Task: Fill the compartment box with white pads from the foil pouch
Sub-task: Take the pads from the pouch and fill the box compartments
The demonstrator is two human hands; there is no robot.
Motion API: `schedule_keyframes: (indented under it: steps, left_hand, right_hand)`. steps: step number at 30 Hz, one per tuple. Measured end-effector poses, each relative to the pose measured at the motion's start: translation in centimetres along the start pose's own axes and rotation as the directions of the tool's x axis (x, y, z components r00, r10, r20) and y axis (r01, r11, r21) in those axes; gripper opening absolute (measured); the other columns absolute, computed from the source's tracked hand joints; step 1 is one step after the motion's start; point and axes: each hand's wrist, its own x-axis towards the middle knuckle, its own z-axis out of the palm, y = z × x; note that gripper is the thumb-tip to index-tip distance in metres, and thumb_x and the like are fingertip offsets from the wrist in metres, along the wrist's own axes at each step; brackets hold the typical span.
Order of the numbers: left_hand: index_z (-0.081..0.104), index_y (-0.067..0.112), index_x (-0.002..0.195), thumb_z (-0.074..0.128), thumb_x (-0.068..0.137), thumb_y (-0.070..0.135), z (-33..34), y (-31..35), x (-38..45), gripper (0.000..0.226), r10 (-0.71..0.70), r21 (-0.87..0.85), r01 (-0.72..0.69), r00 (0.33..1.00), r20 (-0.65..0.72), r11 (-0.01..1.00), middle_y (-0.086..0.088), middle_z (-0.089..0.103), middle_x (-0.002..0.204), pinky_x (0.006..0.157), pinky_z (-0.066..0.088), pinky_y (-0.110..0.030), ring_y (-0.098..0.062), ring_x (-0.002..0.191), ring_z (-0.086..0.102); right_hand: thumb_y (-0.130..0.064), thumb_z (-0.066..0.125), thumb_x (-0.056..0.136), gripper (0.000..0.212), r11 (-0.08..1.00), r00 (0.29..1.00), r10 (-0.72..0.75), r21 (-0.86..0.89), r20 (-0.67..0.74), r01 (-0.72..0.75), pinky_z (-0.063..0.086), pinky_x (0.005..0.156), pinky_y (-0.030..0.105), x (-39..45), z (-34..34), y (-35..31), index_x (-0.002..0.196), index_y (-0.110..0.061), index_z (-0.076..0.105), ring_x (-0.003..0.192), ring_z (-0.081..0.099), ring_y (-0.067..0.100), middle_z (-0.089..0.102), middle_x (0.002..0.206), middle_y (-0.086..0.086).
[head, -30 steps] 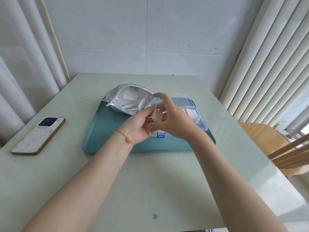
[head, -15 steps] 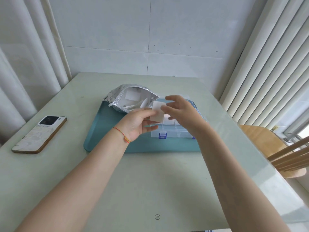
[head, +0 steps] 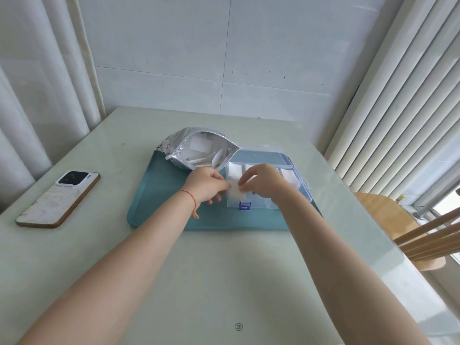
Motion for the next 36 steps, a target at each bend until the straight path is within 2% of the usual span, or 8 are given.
schedule_keyframes:
  steps: [5,10,17,20,24,26,28,36]
  left_hand:
    - [0.062,0.010,0.081,0.068,0.084,0.009,0.3,0.0,0.3,0.007,-0.023,-0.017,0.024,0.999,0.040,1.000,-0.006,0.068,0.071,0.041,0.041,-0.019,-0.015,0.047,0.059]
    - [0.061,0.010,0.078,0.067,0.085,0.009,0.4,-0.2,0.2,0.009,-0.027,-0.028,0.028,0.999,0.042,0.999,-0.007,0.068,0.069,0.040,0.041,-0.019,-0.014,0.044,0.059]
    - [0.064,0.011,0.079,0.069,0.082,0.012,0.3,0.0,0.2,0.006,-0.010,0.013,0.010,0.999,0.033,1.000,-0.004,0.070,0.069,0.043,0.042,-0.020,-0.014,0.046,0.057]
    - [0.066,0.016,0.074,0.068,0.080,0.020,-0.4,0.2,0.2,0.008,0.123,0.136,-0.103,0.981,-0.147,0.985,0.004,0.068,0.066,0.055,0.048,-0.024,-0.013,0.052,0.058]
    - [0.069,0.019,0.077,0.063,0.084,0.024,-2.7,0.4,-0.2,0.010,0.384,0.420,-0.181,0.795,-0.469,0.889,0.008,0.058,0.076,0.060,0.039,-0.028,-0.020,0.072,0.054]
    - [0.071,0.015,0.079,0.063,0.083,0.017,-4.1,-0.2,-0.2,0.009,0.520,0.578,-0.153,0.657,-0.546,0.801,-0.002,0.052,0.083,0.056,0.033,-0.029,-0.027,0.077,0.051]
    - [0.074,0.012,0.082,0.065,0.076,0.009,-5.2,-1.1,0.1,0.011,0.602,0.678,-0.128,0.599,-0.528,0.723,-0.011,0.053,0.090,0.055,0.035,-0.032,-0.034,0.086,0.053]
    - [0.073,0.010,0.107,0.057,0.081,0.008,-6.3,-1.8,0.8,0.031,0.530,0.687,-0.116,0.732,-0.429,0.717,-0.012,0.057,0.103,0.076,0.039,-0.039,-0.035,0.097,0.050]
  right_hand:
    - [-0.016,0.076,0.079,0.011,0.986,1.000,0.010,-0.165,-0.004,-0.011,0.053,0.077,0.030,1.1,1.3,0.4,0.074,-0.026,0.074,0.077,0.062,0.016,0.071,0.082,0.000]
    - [-0.020,0.073,0.080,0.013,0.959,0.999,0.006,-0.284,-0.034,-0.015,0.055,0.086,0.037,1.5,1.5,0.5,0.069,-0.028,0.073,0.091,0.065,0.021,0.070,0.082,-0.003]
    - [-0.016,0.067,0.075,0.009,0.959,0.997,-0.013,-0.283,-0.081,-0.011,0.052,0.068,0.029,1.4,0.6,0.6,0.076,-0.013,0.076,0.069,0.059,0.019,0.068,0.070,0.000]
    - [-0.014,0.060,0.075,0.014,0.975,0.978,-0.073,-0.220,-0.194,0.030,0.053,0.064,0.031,1.7,0.0,-0.5,0.076,-0.008,0.072,0.063,0.056,0.022,0.070,0.072,0.008]
    - [-0.011,0.053,0.080,0.018,0.955,0.939,-0.261,-0.200,-0.224,0.218,0.042,0.059,0.029,2.2,0.7,-3.1,0.064,-0.011,0.061,0.063,0.044,0.026,0.056,0.066,0.010]
    - [-0.009,0.049,0.084,0.025,0.937,0.922,-0.322,-0.213,-0.215,0.277,0.051,0.073,0.031,2.8,1.8,-4.4,0.088,-0.017,0.073,0.083,0.060,0.024,0.069,0.090,0.002]
    - [-0.006,0.044,0.085,0.038,0.925,0.920,-0.330,-0.269,-0.211,0.270,0.050,0.081,0.032,3.5,2.8,-5.3,0.110,-0.020,0.068,0.097,0.059,0.022,0.065,0.109,-0.001]
    - [-0.005,0.055,0.087,0.043,0.649,0.969,-0.245,-0.749,-0.034,0.138,0.042,0.068,0.028,5.8,4.5,-7.7,0.126,-0.022,0.054,0.089,0.054,0.025,0.062,0.114,0.001]
